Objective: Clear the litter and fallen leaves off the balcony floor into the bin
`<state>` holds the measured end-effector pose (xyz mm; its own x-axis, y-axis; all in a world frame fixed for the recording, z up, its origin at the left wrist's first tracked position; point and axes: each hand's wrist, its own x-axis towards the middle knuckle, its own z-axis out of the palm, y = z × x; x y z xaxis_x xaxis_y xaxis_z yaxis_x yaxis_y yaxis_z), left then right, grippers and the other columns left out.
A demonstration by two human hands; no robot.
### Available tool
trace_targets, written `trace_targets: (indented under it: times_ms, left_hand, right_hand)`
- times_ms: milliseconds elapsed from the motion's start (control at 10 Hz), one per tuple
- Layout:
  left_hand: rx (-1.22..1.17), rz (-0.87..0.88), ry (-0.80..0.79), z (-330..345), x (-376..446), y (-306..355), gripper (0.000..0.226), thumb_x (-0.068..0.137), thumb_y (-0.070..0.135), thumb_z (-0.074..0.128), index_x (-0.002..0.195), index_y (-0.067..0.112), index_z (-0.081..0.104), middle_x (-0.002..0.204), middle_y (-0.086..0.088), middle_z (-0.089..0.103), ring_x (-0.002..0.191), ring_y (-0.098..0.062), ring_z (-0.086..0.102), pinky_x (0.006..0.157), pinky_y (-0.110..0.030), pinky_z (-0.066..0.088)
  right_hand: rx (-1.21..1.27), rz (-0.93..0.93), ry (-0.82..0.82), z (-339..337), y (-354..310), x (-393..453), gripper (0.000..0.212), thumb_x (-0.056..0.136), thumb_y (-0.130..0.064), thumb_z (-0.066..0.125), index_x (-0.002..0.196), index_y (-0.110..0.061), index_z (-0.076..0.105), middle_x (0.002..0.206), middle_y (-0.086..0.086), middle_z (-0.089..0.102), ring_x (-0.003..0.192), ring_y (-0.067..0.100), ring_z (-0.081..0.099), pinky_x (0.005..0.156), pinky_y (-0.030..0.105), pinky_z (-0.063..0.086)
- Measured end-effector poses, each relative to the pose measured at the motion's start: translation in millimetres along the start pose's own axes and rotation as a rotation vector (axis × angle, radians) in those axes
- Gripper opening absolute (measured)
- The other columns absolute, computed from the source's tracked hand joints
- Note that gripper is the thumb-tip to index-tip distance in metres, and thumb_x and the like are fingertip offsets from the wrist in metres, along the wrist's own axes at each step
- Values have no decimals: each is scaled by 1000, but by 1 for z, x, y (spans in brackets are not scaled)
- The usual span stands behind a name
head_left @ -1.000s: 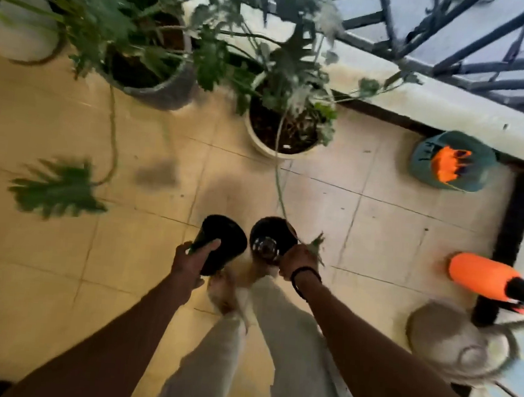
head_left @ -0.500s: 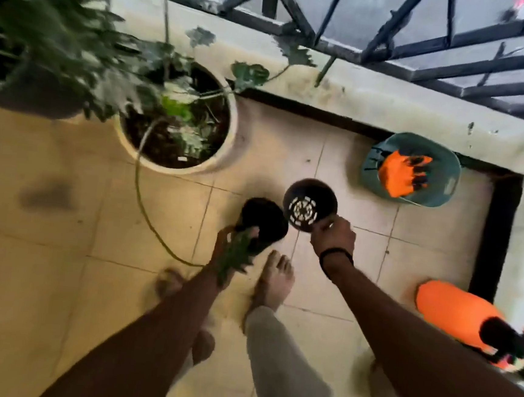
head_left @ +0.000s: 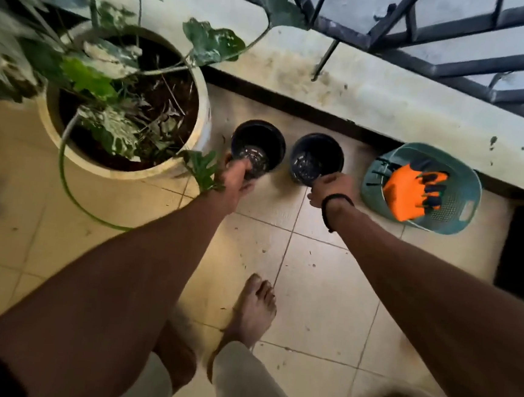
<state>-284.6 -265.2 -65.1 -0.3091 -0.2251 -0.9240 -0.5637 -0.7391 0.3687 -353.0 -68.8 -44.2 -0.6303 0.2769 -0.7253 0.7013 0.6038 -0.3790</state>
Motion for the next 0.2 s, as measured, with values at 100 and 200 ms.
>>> trace_targets:
  times_ms: [100,200]
  left_hand:
    - [10,13,9,-5,-17,13,48,99,7,58,140,24,42,124,-17,60,106,-29,65,89,-34,54]
    - [62,39,-82,-21,-52,13,32,101,9,57,124,29,47,100,-5,60,84,-20,57,73,-29,49]
  right_hand:
    - [192,98,-66,4,-2,-10,21,84,-7,67,89,-25,56,101,14,66,81,40,73,76,56,61]
    - [177,77,-115,-9,-10,-41,26,91,-6,62,111,-19,51,96,16,63,77,33,68,71,45,60]
